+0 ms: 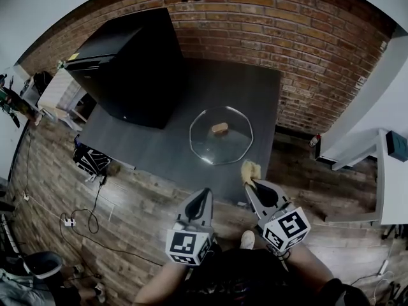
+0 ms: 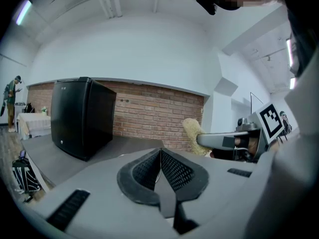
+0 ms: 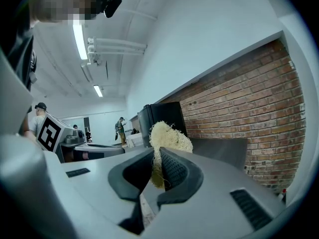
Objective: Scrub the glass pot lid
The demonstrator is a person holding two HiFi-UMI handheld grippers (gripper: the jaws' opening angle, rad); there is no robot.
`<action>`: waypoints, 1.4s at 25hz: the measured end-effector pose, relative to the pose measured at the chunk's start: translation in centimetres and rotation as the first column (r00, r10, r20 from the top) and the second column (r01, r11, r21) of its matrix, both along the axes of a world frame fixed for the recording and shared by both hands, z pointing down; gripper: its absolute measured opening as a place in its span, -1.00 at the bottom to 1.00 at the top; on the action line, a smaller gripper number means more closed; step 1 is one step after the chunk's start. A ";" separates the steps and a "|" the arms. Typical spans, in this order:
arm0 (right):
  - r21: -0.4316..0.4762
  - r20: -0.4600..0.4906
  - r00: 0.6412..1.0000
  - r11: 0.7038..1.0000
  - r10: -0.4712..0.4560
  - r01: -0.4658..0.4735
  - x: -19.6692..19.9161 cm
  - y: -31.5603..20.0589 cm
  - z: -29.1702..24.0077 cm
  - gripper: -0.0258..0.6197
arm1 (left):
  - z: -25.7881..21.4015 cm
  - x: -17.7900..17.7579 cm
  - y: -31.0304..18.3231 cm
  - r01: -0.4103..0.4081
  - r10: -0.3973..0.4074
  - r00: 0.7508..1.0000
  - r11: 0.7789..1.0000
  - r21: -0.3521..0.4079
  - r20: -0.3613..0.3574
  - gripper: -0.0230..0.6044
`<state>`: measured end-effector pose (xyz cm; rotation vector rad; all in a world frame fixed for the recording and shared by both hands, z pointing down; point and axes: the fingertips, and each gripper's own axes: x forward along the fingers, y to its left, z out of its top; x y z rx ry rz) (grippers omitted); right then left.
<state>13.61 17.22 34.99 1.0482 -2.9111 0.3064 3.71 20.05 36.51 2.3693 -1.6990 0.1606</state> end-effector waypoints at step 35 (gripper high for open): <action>0.014 -0.017 0.980 0.980 0.199 -0.199 -11.9 -2.9 -0.6 -0.79 | 1.2 -13.0 -4.0 -0.170 0.169 0.985 0.985 -0.008 -0.030 -0.82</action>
